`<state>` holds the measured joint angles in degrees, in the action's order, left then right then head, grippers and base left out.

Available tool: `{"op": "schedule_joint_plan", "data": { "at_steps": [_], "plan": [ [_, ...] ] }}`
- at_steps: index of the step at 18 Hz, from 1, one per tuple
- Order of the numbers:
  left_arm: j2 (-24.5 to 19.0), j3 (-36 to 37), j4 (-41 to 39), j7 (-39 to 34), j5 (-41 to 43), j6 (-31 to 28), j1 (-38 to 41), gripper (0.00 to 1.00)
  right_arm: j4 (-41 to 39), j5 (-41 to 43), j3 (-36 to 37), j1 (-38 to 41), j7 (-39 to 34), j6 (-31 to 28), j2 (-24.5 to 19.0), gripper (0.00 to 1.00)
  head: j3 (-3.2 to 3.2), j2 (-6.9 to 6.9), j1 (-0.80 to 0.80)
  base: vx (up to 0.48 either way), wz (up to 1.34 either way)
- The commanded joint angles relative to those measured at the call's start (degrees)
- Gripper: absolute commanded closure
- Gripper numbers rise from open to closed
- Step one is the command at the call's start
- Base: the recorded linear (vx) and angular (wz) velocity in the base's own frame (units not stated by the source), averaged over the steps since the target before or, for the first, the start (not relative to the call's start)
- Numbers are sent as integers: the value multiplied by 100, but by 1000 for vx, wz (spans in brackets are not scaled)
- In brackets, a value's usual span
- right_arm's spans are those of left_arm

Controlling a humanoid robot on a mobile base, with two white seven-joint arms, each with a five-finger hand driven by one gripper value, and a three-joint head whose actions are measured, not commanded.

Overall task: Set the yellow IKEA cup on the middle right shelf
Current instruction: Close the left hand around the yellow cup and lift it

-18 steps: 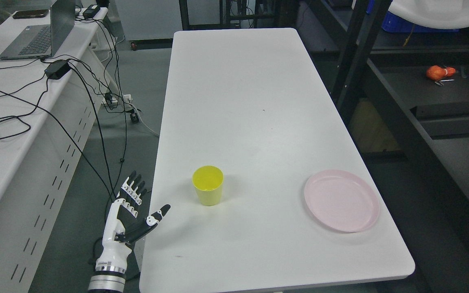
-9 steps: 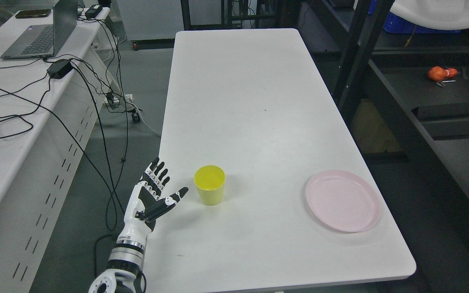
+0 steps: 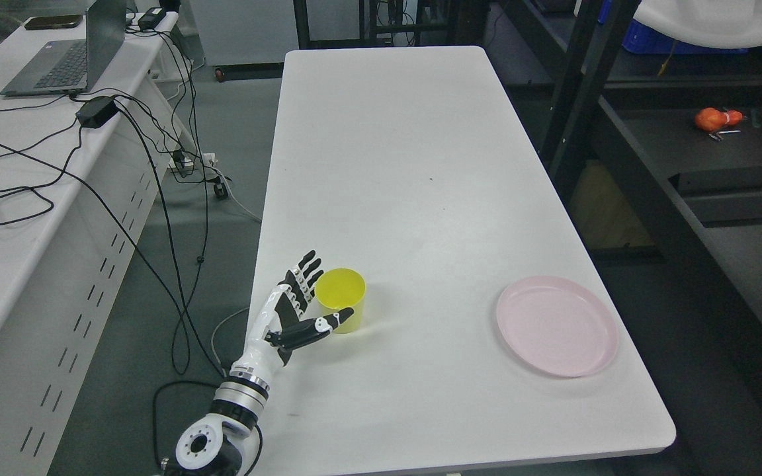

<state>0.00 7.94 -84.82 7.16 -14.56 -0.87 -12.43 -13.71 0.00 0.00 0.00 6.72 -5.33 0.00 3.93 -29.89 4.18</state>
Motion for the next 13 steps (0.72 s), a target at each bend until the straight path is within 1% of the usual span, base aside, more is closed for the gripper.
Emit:
{"op": "schedule_joint_plan", "data": {
  "at_steps": [1, 7, 11, 13],
  "plan": [
    [-100, 234, 1037, 4, 216, -27, -461, 3, 0, 140, -97, 79, -4, -3, 100, 1, 0, 0, 0, 0, 0],
    [-100, 383, 1740, 22, 383, -19, -892, 3, -9, 140, -97, 79, -4, -3, 100, 1, 0, 0, 0, 0, 0],
    [-100, 717, 1758, 31, 383, 17, -928, 3, 0, 140, -97, 79, -4, -3, 100, 1, 0, 0, 0, 0, 0],
    [-100, 709, 1915, 31, 392, 17, -928, 4, 0, 140, -97, 79, -4, -3, 100, 1, 0, 0, 0, 0, 0]
  ]
}}
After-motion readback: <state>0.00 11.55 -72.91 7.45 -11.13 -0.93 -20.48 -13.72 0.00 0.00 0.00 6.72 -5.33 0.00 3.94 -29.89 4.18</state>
